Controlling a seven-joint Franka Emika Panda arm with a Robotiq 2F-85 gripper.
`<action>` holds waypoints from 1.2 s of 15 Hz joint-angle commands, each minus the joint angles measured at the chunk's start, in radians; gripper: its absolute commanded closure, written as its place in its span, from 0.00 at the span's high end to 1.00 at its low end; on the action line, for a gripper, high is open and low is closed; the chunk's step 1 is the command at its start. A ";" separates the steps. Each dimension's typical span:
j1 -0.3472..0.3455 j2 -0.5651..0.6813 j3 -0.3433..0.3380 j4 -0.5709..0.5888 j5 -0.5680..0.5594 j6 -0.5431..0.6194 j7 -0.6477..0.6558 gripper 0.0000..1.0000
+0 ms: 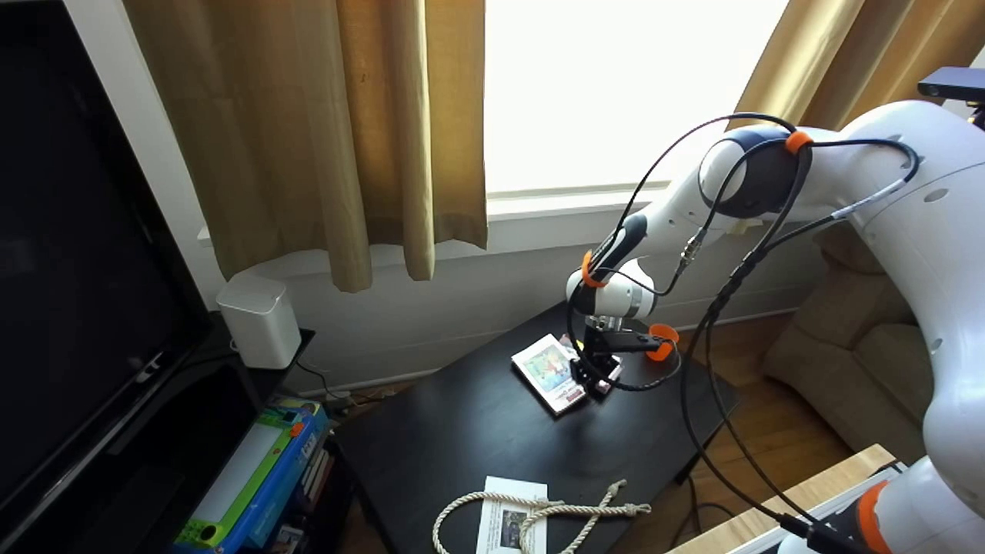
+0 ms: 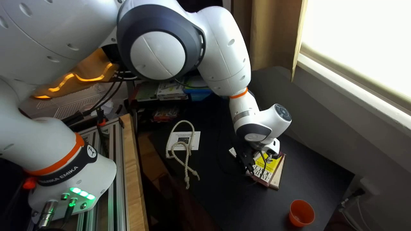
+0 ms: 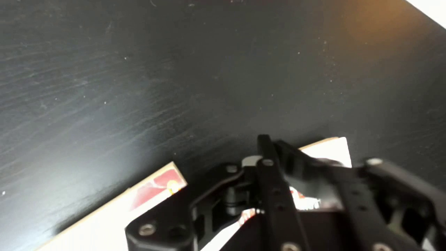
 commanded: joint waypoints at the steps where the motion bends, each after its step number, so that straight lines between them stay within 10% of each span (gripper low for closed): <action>1: -0.003 -0.069 -0.006 -0.056 -0.025 0.062 0.001 0.39; 5: -0.005 -0.077 0.011 -0.045 -0.018 0.113 -0.004 0.70; 7: -0.015 -0.063 0.033 -0.035 -0.015 0.146 -0.025 0.31; 12: -0.024 -0.014 0.083 -0.011 -0.025 0.239 -0.078 0.01; 18: -0.011 0.073 0.110 0.029 -0.055 0.271 -0.108 0.00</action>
